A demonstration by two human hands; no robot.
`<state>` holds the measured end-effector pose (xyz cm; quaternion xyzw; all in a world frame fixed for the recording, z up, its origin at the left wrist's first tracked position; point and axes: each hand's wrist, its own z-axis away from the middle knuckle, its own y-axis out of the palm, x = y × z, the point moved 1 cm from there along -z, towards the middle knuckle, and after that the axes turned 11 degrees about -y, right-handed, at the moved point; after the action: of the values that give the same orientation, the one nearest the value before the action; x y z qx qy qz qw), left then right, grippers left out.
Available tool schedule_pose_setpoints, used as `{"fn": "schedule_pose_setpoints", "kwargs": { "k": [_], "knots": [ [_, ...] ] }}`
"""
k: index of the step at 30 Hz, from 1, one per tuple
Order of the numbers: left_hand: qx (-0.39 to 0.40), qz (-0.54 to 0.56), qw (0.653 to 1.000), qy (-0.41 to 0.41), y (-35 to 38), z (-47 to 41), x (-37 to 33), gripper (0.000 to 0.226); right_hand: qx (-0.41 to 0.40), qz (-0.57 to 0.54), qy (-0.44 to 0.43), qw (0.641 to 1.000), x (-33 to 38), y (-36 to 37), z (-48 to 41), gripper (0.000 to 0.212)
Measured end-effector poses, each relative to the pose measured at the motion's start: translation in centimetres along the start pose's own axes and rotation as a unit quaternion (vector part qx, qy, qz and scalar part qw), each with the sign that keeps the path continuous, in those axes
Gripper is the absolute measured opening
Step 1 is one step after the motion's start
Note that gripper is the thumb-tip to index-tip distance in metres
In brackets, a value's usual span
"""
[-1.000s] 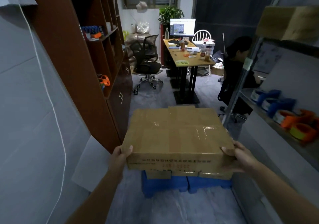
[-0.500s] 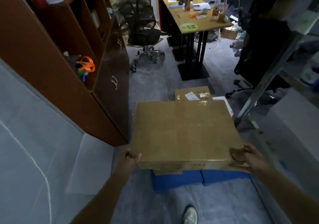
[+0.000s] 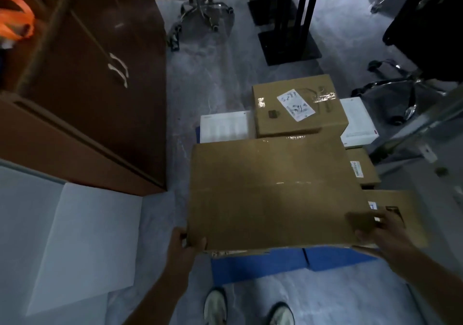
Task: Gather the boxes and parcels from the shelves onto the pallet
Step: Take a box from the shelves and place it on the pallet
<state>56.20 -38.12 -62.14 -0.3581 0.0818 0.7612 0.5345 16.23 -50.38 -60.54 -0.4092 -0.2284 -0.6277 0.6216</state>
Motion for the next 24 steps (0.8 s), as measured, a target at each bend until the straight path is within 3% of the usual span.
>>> {"fn": "schedule_pose_setpoints", "kwargs": {
  "k": [11,19,24],
  "knots": [
    [-0.026,-0.010,0.999,-0.033,0.9,-8.9,2.3,0.029,0.007,-0.001,0.028,1.000,-4.5,5.5,-8.1,0.055],
    [-0.055,-0.045,0.996,-0.050,1.7,-10.3,3.5,0.038,-0.031,0.078,0.010,0.996,-6.8,6.5,-8.7,0.063],
    [-0.064,-0.065,0.994,-0.063,2.3,-10.4,3.1,0.049,-0.008,0.125,-0.001,0.992,-7.3,6.4,-8.0,0.067]
  ]
}}
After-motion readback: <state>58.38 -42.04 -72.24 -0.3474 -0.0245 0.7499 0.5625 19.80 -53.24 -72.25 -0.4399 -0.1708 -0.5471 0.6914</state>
